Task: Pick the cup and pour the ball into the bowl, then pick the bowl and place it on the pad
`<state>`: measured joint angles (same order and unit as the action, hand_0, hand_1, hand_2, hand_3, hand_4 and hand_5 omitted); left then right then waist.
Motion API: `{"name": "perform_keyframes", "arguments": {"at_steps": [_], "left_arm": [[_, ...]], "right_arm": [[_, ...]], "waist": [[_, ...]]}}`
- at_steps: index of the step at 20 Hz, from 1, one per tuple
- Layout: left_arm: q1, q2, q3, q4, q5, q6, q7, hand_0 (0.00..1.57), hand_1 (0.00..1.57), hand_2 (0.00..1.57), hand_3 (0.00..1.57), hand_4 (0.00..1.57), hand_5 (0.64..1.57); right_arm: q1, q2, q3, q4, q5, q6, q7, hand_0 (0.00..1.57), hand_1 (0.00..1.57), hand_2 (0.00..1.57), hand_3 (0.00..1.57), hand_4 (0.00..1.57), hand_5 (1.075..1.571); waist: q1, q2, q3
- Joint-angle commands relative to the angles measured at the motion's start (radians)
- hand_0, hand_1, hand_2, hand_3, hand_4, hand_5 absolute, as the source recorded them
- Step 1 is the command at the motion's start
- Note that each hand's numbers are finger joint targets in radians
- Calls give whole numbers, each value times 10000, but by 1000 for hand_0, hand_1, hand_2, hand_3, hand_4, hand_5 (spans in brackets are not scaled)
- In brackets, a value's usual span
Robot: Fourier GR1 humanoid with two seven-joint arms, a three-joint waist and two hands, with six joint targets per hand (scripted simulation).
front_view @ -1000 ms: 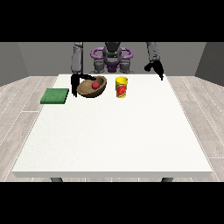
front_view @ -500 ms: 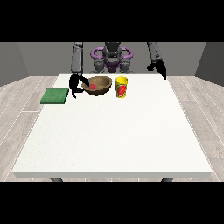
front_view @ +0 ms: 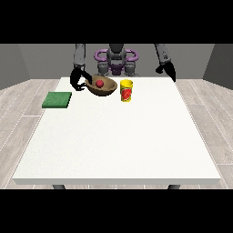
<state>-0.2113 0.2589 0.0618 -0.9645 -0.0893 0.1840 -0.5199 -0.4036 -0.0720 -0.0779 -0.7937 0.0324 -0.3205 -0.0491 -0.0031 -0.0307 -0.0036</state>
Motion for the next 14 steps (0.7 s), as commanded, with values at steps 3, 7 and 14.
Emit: {"name": "perform_keyframes", "arguments": {"at_steps": [3, 7, 14], "left_arm": [[97, 189, 425, 700, 15, 89, 248, 0, 0, 0, 0, 976, 1403], [652, -58, 208, 541, -90, -167, -611, 0, 0, 0, 0, 988, 1404], [-301, -286, 378, 545, -139, 173, -943, 0, 0, 0, 0, 983, 1402]], "right_arm": [[-372, -559, 741, -1320, 630, 136, 2456, 1571, 1571, 1571, 619, 875, 1501], [-623, -1709, 157, -1654, 476, 686, 3210, 1571, 1571, 1571, 374, 902, 1525], [-960, -3336, -933, -1312, -7, 1892, 2214, 1571, 1571, 1571, 332, 918, 1541]], "waist": [[-743, -955, 30], [-197, -504, 33], [-27, 852, 37]]}}
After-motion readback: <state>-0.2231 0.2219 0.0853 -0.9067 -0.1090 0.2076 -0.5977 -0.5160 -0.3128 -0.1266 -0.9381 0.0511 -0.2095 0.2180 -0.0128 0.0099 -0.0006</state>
